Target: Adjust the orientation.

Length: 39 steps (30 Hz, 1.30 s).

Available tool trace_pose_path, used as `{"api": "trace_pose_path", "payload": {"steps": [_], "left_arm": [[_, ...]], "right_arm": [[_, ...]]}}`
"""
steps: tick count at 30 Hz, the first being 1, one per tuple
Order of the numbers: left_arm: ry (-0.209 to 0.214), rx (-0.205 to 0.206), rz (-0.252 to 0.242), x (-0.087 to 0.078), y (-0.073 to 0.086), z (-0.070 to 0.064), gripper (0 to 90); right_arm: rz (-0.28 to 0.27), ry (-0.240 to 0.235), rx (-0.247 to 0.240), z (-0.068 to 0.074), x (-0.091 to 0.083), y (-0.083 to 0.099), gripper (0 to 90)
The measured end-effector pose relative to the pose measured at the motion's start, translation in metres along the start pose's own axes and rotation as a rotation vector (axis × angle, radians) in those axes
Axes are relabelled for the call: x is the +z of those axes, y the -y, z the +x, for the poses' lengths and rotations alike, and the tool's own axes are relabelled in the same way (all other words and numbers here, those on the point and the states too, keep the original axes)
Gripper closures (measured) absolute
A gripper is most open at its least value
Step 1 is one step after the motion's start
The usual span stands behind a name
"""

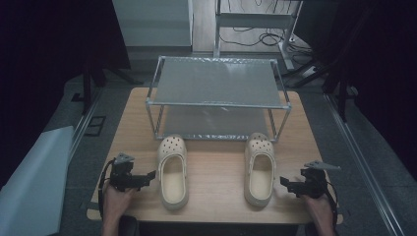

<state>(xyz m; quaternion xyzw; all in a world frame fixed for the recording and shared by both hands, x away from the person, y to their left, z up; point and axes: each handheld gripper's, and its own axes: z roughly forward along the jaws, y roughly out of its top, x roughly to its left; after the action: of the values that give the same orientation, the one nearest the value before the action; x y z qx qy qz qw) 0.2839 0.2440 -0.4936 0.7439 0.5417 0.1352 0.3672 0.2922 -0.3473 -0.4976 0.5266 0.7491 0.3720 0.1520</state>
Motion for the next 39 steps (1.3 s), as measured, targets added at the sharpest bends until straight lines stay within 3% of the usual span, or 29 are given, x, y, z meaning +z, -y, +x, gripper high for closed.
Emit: {"api": "trace_pose_path", "payload": {"steps": [10,18,23,28,32,34,36,39], "left_arm": [[0.005,0.055,-0.009,-0.014,-0.003,-0.014,0.0],[0.035,0.125,-0.015,-0.022,-0.007,-0.038,0.0],[0.054,0.141,-0.014,-0.021,-0.009,-0.048,0.0],[0.055,0.168,0.03,-0.009,-0.009,-0.058,0.0],[0.02,0.193,0.08,-0.001,-0.007,-0.063,0.0],[0.01,0.197,0.092,0.001,-0.006,-0.063,0.7],[-0.017,0.204,0.135,0.004,-0.004,-0.059,2.2],[-0.008,0.188,0.136,0.0,-0.003,-0.055,3.6]], "right_arm": [[0.003,-0.007,0.02,-0.004,-0.002,0.001,1.4],[0.014,-0.012,0.032,-0.006,-0.002,0.002,2.4],[0.012,-0.016,0.033,-0.006,-0.002,0.002,3.0],[0.019,-0.018,0.034,-0.006,-0.001,0.002,3.3],[0.026,-0.016,0.036,-0.006,-0.001,0.002,4.6],[0.024,-0.013,0.036,-0.005,-0.001,0.002,5.2],[0.026,-0.013,0.034,-0.005,-0.001,0.002,5.5],[0.026,-0.013,0.036,-0.005,-0.001,0.002,5.9]]}}
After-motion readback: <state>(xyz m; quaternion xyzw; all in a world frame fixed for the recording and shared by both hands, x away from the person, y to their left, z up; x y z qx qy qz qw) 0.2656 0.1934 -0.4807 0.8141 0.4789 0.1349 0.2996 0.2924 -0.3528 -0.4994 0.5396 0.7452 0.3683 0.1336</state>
